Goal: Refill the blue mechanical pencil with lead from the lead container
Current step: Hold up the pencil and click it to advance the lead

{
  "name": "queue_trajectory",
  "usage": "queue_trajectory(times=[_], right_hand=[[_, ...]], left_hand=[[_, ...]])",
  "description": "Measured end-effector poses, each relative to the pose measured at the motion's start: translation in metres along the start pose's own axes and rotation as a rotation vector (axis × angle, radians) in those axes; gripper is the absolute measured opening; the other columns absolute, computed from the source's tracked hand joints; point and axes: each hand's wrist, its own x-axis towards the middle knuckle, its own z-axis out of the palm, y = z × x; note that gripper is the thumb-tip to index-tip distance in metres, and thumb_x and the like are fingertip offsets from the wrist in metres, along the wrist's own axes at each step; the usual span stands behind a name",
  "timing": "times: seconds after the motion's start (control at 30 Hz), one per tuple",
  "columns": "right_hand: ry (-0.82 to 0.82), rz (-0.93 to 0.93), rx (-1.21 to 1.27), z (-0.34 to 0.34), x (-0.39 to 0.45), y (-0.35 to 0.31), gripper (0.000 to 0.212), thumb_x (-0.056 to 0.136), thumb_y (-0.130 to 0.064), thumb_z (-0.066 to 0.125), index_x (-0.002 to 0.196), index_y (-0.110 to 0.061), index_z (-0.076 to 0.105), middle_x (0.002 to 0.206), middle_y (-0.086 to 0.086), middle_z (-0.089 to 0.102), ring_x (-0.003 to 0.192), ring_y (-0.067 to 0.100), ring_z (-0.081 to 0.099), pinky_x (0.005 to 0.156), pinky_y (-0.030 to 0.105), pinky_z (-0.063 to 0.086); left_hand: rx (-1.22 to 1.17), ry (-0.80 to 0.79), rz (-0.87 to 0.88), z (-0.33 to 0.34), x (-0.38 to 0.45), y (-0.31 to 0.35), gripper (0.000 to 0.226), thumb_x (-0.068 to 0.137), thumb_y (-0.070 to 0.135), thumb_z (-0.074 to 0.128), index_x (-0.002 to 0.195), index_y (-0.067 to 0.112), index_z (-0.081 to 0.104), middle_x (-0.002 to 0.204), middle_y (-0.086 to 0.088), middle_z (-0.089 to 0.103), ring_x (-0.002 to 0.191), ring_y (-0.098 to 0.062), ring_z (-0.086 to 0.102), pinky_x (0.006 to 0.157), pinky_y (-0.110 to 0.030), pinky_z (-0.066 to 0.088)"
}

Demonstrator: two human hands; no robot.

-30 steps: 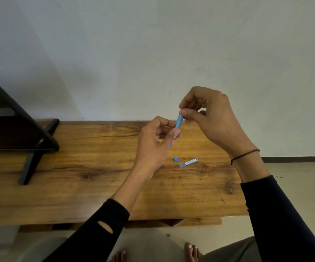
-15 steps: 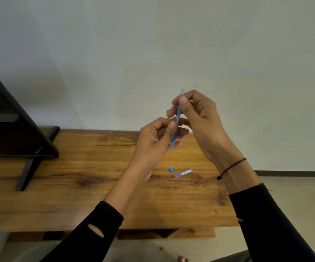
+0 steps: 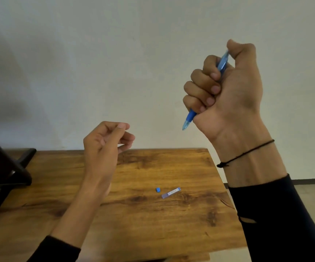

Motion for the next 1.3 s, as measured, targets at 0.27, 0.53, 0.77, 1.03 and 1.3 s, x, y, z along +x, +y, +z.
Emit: queue_trajectory(times=[0.27, 0.53, 0.77, 1.03, 1.3], right_hand=[[0.025, 0.044, -0.044, 0.008, -0.01, -0.003, 0.05, 0.102, -0.046, 0.036, 0.061, -0.02, 0.024, 0.055, -0.004, 0.015, 0.049, 0.014, 0.007, 0.045, 0.027, 0.011], [0.029, 0.038, -0.08, 0.012, -0.013, -0.003, 0.05, 0.102, -0.045, 0.038, 0.06, -0.02, 0.025, 0.052, -0.005, 0.017, 0.048, 0.014, 0.008, 0.043, 0.025, 0.013], [0.02, 0.048, -0.13, 0.012, -0.012, -0.002, 0.05, 0.103, -0.043, 0.036, 0.06, -0.019, 0.026, 0.052, -0.004, 0.018, 0.049, 0.014, 0.008, 0.043, 0.025, 0.013], [0.025, 0.074, -0.135, 0.012, -0.012, -0.002, 0.05, 0.102, -0.044, 0.037, 0.059, -0.02, 0.026, 0.052, -0.005, 0.018, 0.049, 0.014, 0.008, 0.044, 0.025, 0.013], [0.037, 0.085, -0.125, 0.011, -0.011, -0.002, 0.049, 0.102, -0.044, 0.037, 0.06, -0.02, 0.025, 0.053, -0.005, 0.017, 0.049, 0.014, 0.007, 0.042, 0.024, 0.012]], left_hand=[[0.024, -0.04, 0.051, 0.006, -0.005, 0.005, 0.014, 0.104, 0.015, 0.065, 0.101, 0.007, 0.076, 0.079, -0.002, 0.078, 0.081, -0.014, 0.075, 0.082, -0.035, 0.067], [0.026, -0.028, 0.049, 0.005, -0.004, 0.006, 0.013, 0.104, 0.014, 0.065, 0.1, 0.008, 0.075, 0.077, -0.001, 0.078, 0.08, -0.015, 0.074, 0.081, -0.031, 0.067], [0.024, -0.034, 0.041, 0.007, -0.005, 0.004, 0.013, 0.103, 0.015, 0.065, 0.101, 0.008, 0.076, 0.078, -0.002, 0.078, 0.08, -0.015, 0.075, 0.081, -0.032, 0.066], [0.036, -0.045, 0.035, 0.007, -0.005, 0.002, 0.012, 0.103, 0.015, 0.065, 0.099, 0.012, 0.076, 0.079, -0.001, 0.079, 0.081, -0.015, 0.075, 0.081, -0.033, 0.067], [0.034, -0.046, 0.029, 0.008, -0.006, 0.0, 0.012, 0.103, 0.015, 0.065, 0.099, 0.011, 0.076, 0.079, 0.0, 0.079, 0.081, -0.015, 0.075, 0.084, -0.037, 0.066]])
